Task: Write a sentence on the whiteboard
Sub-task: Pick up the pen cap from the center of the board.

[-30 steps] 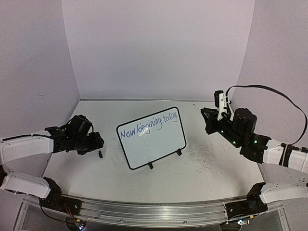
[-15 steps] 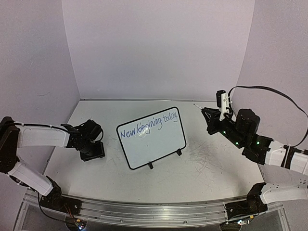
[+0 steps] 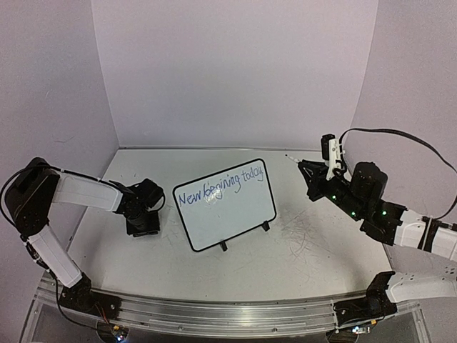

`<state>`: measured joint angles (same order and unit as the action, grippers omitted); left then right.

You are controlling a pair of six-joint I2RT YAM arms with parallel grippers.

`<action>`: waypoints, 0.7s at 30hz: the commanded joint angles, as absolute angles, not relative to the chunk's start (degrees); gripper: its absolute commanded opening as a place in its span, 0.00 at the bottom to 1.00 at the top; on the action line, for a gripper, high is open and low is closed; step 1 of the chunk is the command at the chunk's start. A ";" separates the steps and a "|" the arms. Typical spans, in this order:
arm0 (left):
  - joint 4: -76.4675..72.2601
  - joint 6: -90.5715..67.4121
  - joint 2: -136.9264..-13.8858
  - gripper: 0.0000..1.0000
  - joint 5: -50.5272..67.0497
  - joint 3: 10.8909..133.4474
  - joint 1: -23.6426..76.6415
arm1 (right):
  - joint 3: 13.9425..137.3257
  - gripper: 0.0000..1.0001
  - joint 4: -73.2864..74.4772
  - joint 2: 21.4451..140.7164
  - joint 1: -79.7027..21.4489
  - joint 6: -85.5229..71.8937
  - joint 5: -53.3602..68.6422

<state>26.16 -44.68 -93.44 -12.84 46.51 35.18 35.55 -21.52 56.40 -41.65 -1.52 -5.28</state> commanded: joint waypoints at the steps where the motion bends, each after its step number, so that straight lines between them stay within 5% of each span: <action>1: 24.96 -43.59 -96.09 0.26 -15.85 47.06 34.89 | 36.07 0.00 -22.52 55.97 -41.57 -1.61 -5.13; 11: 25.41 -43.90 -90.88 0.11 -18.99 44.90 34.90 | 36.82 0.00 -21.64 56.63 -41.57 -1.61 -4.71; 21: 29.74 -35.96 -65.56 0.02 -23.08 51.95 34.91 | 40.93 0.00 -11.70 55.80 -41.58 -2.45 1.04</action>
